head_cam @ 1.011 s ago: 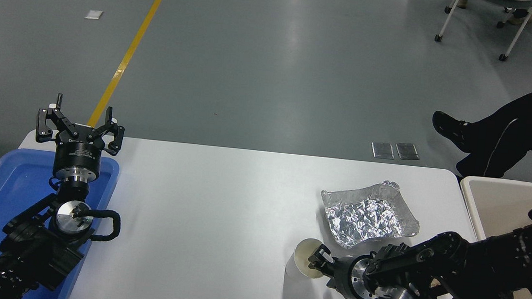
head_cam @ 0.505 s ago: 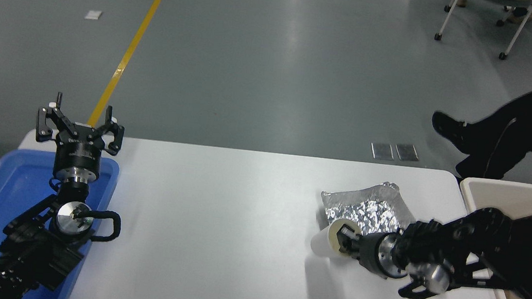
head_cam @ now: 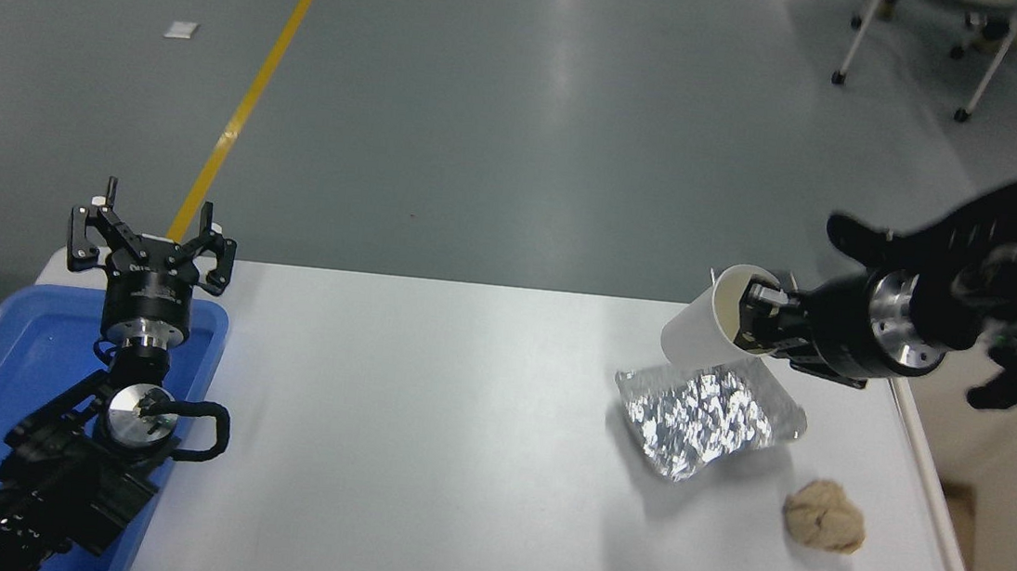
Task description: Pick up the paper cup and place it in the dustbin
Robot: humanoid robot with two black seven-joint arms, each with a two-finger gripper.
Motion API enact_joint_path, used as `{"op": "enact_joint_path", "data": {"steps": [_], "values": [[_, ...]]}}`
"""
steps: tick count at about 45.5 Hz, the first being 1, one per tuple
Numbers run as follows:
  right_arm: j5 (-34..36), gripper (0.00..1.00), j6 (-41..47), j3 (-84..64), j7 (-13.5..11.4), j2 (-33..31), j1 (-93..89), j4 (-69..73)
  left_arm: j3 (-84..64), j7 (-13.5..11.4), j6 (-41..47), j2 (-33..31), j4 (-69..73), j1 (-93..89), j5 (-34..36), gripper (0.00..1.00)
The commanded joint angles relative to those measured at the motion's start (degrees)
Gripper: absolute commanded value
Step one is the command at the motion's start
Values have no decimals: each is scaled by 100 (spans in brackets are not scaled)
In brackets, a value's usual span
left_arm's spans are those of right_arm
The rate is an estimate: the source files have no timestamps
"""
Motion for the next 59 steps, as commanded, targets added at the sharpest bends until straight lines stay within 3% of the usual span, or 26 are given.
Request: {"op": "enact_joint_path", "data": {"steps": [1,5,14,23,31,44,59], "values": [[-185,0,2111,-545,3,-256,1988,61,0,0,0,1,0,6,1,99],[-194,0,2525,-660,12,-247,2516,61,0,0,0,1,0,6,1,99],[-194,0,2525,-678,12,-212,3193,61,0,0,0,1,0,6,1,99],[-475,0,2525,-835,3,-221,2755,61,0,0,0,1,0,6,-8,99],[-888,0,2201,-1231,3,-282,1421,-524,0,0,0,1,0,6,1,99],[-1064,0,1454,-1074,3,-862,-1392,-2730,0,0,0,1,0,5,-8,99],[-1056,0,1330,824,3,-1328,-5311,-6157,0,0,0,1,0,5,-8,99]]}}
